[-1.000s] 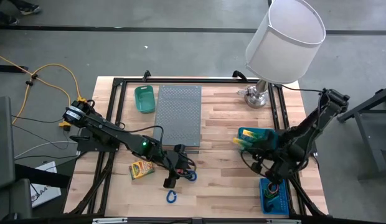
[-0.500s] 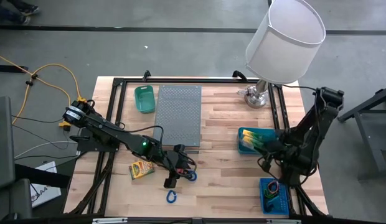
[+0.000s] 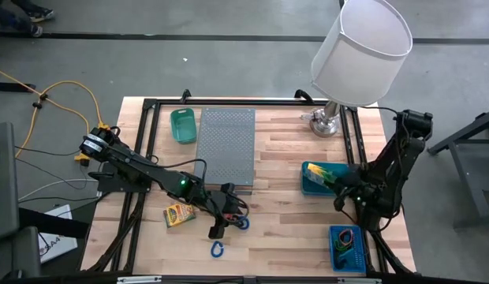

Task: Pick & Place Office Desk Supplies
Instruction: Put the bottom crayon box into the blue bin

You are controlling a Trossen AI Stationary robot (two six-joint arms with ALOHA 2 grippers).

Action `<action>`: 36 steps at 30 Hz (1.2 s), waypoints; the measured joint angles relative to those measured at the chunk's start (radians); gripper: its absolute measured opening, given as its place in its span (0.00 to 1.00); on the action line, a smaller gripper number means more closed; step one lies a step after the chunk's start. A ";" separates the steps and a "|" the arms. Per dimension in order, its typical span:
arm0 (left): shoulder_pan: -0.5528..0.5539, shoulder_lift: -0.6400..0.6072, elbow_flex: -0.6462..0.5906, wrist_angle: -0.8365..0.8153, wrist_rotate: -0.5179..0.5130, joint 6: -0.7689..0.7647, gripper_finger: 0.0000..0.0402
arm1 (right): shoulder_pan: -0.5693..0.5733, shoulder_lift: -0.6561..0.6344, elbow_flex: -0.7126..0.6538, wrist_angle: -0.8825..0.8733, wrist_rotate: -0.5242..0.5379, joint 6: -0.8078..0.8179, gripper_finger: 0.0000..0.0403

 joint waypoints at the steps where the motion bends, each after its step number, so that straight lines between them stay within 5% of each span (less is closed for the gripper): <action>1: 0.000 0.000 0.000 0.001 0.000 0.000 0.40 | 0.002 0.000 0.000 0.005 0.000 0.000 0.24; 21: 0.000 0.000 0.000 0.000 0.000 0.001 0.40 | 0.001 0.001 0.000 0.037 -0.029 -0.035 0.24; 36: 0.000 0.000 0.000 0.000 0.000 0.001 0.40 | 0.001 0.002 0.000 0.048 -0.106 -0.242 0.24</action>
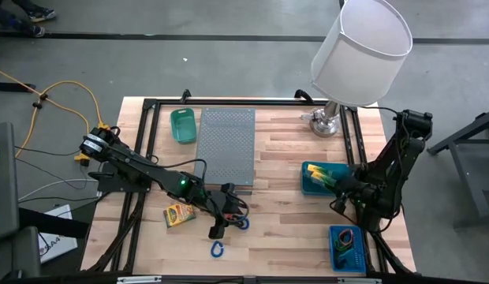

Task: Pick & Place Office Desk Supplies
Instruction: Put the bottom crayon box into the blue bin

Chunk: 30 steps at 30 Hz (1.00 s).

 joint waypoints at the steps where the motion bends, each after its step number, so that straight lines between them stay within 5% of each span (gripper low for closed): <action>1: 0.000 0.000 0.000 0.000 0.000 0.000 0.40 | 0.000 0.000 0.000 0.000 -0.001 -0.003 0.24; 30: 0.000 0.000 0.000 0.000 0.000 0.000 0.40 | 0.000 0.000 0.000 -0.003 -0.005 0.005 0.33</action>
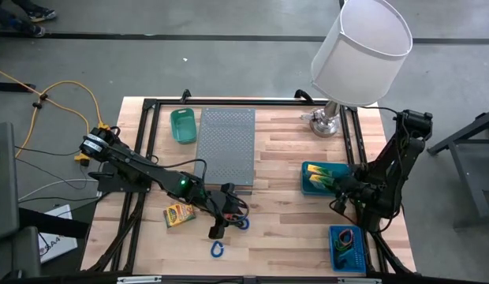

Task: Pick & Place Office Desk Supplies
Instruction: Put the bottom crayon box into the blue bin, then put the crayon box into the blue bin

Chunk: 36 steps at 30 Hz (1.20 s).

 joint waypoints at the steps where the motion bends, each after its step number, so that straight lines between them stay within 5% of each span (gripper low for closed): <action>1: 0.000 0.000 0.000 0.000 0.000 0.000 0.40 | 0.000 0.000 0.000 0.000 0.003 0.001 0.33; 15: 0.000 0.000 0.000 0.000 0.000 0.000 0.40 | -0.054 0.000 0.001 -0.004 -0.030 -0.003 0.51; 24: -0.010 0.000 0.000 0.000 0.001 0.000 0.40 | -0.061 0.000 0.001 -0.004 -0.041 -0.005 0.52; 36: -0.013 0.000 0.000 0.000 0.001 0.000 0.40 | -0.061 0.000 0.066 0.034 0.178 0.001 0.52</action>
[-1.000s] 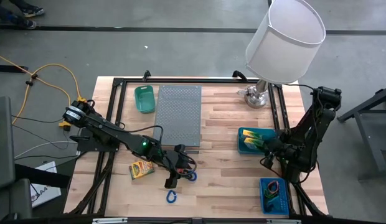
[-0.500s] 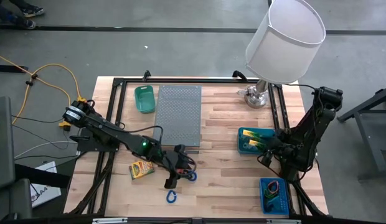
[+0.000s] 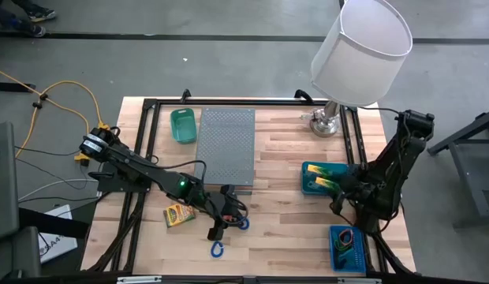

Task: Pick & Place Office Desk Supplies
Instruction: Put the crayon box into the blue bin

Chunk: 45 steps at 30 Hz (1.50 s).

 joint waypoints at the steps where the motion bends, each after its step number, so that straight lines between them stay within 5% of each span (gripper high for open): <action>1: 0.000 0.000 0.000 0.000 0.000 0.000 0.40 | 0.000 0.000 0.014 0.020 0.025 -0.008 0.52; 4: 0.000 0.000 0.000 0.000 0.000 0.000 0.40 | 0.000 0.000 0.045 0.124 0.080 -0.089 0.52; 8: 0.000 0.000 0.000 0.000 0.000 0.000 0.40 | -0.043 0.000 0.061 0.404 0.070 -0.399 0.52; 18: -0.006 0.000 0.000 -0.004 -0.001 -0.009 0.40 | -0.276 0.014 0.061 1.106 -0.162 -1.246 0.52; 34: -0.079 0.000 0.000 -0.031 -0.027 -0.059 0.40 | -0.486 0.014 0.061 1.261 -0.437 -1.526 0.52; 45: -0.113 0.000 0.000 -0.132 -0.104 -0.122 0.40 | -0.504 0.014 0.061 1.265 -0.442 -1.523 0.52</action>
